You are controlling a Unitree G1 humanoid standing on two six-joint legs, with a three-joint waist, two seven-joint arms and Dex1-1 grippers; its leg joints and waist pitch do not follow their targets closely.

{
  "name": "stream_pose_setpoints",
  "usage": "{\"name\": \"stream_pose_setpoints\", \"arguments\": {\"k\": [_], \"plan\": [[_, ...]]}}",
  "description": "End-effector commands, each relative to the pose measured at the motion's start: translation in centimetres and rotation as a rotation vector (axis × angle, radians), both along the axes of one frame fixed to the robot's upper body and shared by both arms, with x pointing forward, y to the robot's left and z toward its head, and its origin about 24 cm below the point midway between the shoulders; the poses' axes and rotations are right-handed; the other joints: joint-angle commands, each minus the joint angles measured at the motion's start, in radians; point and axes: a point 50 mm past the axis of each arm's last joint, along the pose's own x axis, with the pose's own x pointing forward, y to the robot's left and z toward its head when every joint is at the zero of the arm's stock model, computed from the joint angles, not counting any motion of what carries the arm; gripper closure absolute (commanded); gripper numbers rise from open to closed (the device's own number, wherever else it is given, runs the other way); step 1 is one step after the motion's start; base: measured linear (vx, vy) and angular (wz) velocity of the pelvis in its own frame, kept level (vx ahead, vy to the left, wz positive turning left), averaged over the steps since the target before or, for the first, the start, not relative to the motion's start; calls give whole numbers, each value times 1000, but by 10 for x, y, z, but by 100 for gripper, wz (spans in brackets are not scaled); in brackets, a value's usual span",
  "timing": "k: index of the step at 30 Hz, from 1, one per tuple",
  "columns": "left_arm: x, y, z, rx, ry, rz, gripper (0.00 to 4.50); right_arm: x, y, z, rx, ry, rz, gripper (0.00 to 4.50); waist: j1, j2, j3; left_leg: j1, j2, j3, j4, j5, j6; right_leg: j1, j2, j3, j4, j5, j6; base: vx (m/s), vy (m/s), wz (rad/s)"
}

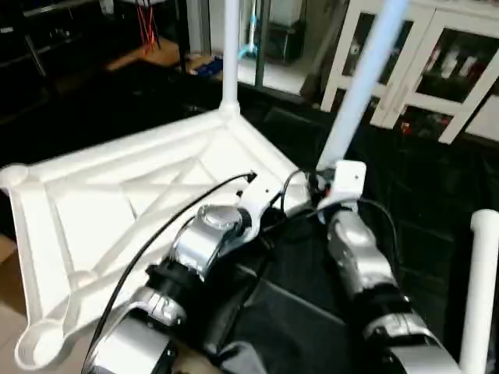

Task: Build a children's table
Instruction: Rotate leg to tighten

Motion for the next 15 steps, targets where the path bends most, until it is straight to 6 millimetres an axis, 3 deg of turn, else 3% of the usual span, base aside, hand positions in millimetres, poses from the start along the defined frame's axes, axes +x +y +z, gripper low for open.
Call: {"name": "stream_pose_setpoints", "arguments": {"k": [1,2,3,4,5,6,7,8,9,10,12,14,15], "plan": [[18,11,19,-36,-118,121,450,-13,49,-1,48,-27,255,180,0,-2,-59,13,24,-16,-82,-335,37,37,-22,17,-82,-354,-153,0,0,0],[18,12,20,-36,-119,121,450,-14,49,-2,27,-33,273,175,-7,0,-58,5,23,-19,-84,-338,31,41,-23,16,-83,-366,-145,0,0,0],[19,13,20,-34,-121,120,450,-15,47,-2,16,-35,276,152,-21,2,-60,-10,23,-26,-88,-326,20,53,-21,13,-75,-349,-143,0,0,0],[19,13,20,-34,-121,120,450,-15,47,-2,16,-35,276,152,-27,1,-60,-13,24,-29,-91,-332,15,53,-21,10,-76,-358,-141,0,0,0],[20,14,21,-31,-125,103,450,-18,44,-3,14,-38,284,141,-28,18,-63,-7,25,-33,-89,-331,6,52,-25,11,-76,-350,-152,0,0,0],[20,13,21,-31,-130,86,450,-19,41,-4,2,-27,287,135,-27,10,-68,8,25,-25,-78,-323,18,40,-22,16,-80,-289,-182,0,0,0],[20,13,22,-32,-133,67,450,-21,39,-6,-11,-17,290,130,-21,20,-68,13,27,-25,-79,-305,23,39,-21,19,-75,-239,-203,0,0,0],[20,12,22,-33,-136,51,450,-22,37,-7,-23,-6,292,120,-18,12,-66,9,27,-20,-77,-269,41,43,-16,19,-68,-173,-231,0,0,0],[20,12,22,-24,-142,37,450,-26,33,-9,-54,-4,307,109,-11,23,-67,9,27,-18,-76,-238,56,46,-18,19,-61,-134,-250,0,0,0],[21,12,22,-16,-150,14,450,-31,27,-9,-78,-9,318,98,-9,21,-66,8,26,-17,-76,-223,61,48,-16,18,-62,-121,-250,0,0,0],[22,12,22,-5,-162,-14,450,-41,16,-8,-103,-20,330,91,4,37,-66,15,28,-17,-75,-188,73,53,-15,18,-58,-58,-257,0,0,0],[22,11,22,4,-175,-55,450,-48,3,-7,-132,-20,323,91,6,30,-67,13,26,-16,-74,-173,83,59,-16,18,-57,-41,-264,0,0,0],[22,11,22,4,-175,-55,450,-48,3,-7,-132,-20,323,91,8,37,-68,18,27,-13,-73,-176,88,56,-18,19,-60,-44,-265,0,0,0]]}}
